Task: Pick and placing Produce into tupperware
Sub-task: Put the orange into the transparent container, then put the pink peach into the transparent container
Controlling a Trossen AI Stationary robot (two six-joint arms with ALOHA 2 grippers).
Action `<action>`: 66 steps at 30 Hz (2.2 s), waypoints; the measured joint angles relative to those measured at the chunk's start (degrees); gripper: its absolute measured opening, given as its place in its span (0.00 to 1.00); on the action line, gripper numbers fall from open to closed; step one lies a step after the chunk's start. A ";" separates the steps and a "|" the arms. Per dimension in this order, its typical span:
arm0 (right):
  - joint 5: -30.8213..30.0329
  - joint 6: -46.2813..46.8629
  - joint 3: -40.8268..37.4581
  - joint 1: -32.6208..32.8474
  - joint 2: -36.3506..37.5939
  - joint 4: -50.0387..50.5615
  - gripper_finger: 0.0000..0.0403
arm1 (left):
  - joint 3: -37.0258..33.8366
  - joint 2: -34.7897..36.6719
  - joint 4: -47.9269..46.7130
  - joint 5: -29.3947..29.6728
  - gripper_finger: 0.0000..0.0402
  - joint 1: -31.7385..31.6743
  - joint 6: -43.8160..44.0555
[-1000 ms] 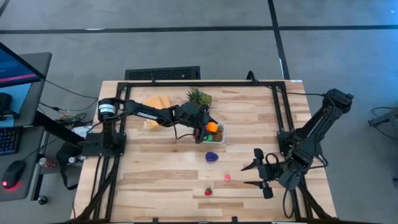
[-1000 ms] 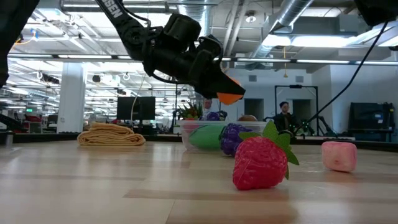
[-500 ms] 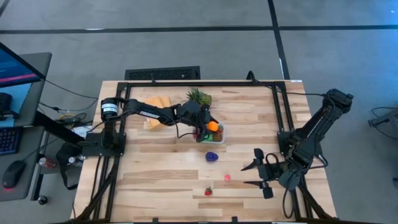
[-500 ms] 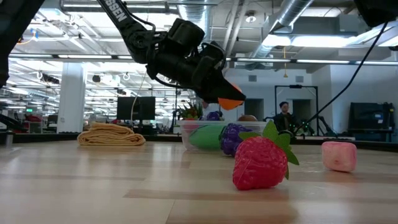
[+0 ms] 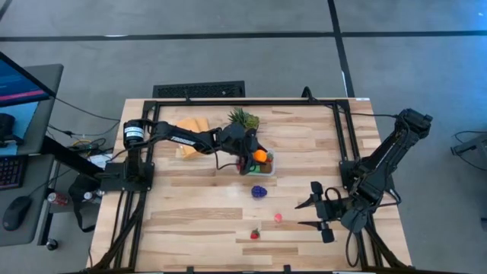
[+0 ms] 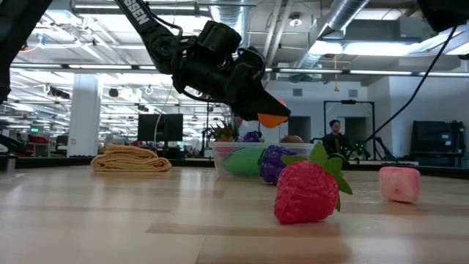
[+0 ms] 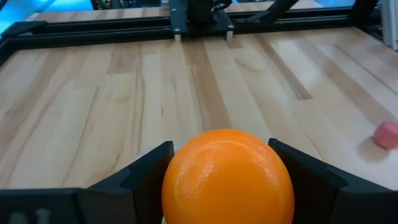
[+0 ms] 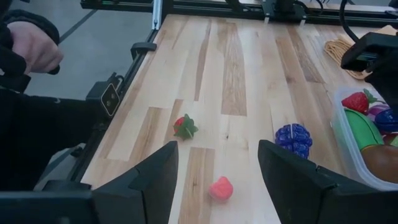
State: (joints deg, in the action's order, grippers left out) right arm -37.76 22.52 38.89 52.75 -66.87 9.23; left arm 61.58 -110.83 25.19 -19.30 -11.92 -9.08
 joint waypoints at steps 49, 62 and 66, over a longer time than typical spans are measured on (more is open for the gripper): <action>0.17 0.54 0.02 0.13 0.00 0.63 0.52 | 4.68 -6.62 -1.39 -3.90 0.63 -0.31 -1.11; 0.17 0.65 0.02 0.11 0.00 0.62 0.52 | 4.68 -6.62 1.14 -3.92 0.82 -0.28 -1.03; 0.17 0.66 0.02 0.11 0.00 0.63 0.52 | 4.68 -6.62 2.29 -4.70 0.84 -0.28 -0.68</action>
State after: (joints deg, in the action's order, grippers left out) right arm -37.58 23.18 38.92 52.86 -66.87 9.87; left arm 66.26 -117.45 27.49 -24.00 -12.21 -9.76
